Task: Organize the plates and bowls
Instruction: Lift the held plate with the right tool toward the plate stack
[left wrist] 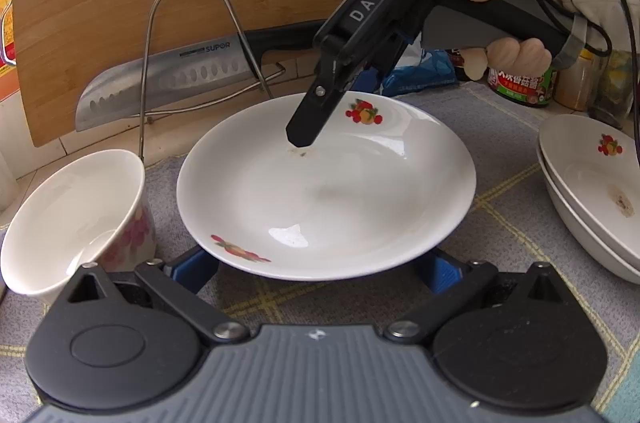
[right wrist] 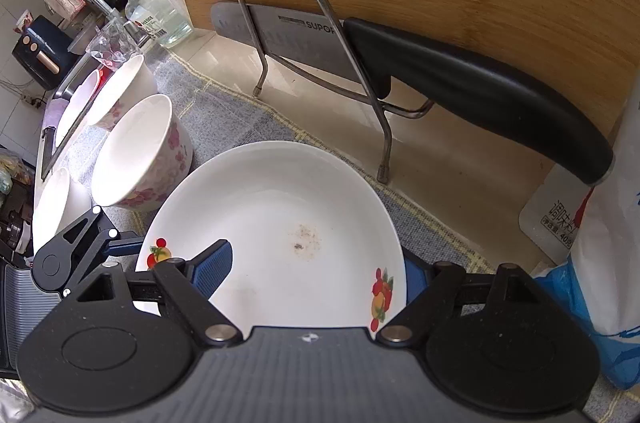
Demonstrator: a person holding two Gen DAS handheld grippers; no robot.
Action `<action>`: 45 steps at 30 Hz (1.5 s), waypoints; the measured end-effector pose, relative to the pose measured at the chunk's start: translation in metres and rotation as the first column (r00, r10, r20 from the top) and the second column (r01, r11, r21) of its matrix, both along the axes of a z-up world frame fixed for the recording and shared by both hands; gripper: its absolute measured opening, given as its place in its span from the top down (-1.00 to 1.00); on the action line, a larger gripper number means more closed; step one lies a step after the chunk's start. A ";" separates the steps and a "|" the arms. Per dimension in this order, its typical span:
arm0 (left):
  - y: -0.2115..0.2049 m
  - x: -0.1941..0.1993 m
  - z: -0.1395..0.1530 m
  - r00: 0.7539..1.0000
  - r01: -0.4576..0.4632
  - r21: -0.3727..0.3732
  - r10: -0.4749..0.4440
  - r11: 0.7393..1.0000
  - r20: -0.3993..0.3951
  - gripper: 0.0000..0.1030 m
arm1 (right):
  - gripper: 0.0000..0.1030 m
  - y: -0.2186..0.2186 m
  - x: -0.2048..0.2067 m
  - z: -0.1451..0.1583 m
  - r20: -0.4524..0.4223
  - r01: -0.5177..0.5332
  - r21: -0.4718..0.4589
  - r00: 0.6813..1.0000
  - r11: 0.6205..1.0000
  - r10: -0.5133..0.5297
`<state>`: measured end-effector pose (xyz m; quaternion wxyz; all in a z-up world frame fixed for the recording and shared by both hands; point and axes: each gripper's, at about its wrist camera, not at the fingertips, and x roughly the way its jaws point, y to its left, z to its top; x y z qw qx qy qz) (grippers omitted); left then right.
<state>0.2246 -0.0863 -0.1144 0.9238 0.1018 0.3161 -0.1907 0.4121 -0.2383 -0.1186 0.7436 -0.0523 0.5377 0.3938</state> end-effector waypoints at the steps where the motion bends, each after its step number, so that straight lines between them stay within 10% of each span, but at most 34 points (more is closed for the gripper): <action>1: 0.000 0.000 0.000 1.000 0.000 0.001 0.000 1.000 -0.001 -1.00 | -0.73 -0.001 0.000 0.000 -0.006 0.006 0.006 1.000 1.000 -0.006; 45: 0.014 -0.059 0.051 0.989 0.145 0.069 -0.145 0.987 -0.007 -0.98 | -0.73 -0.010 -0.090 0.047 0.029 0.089 0.062 0.995 0.994 -0.091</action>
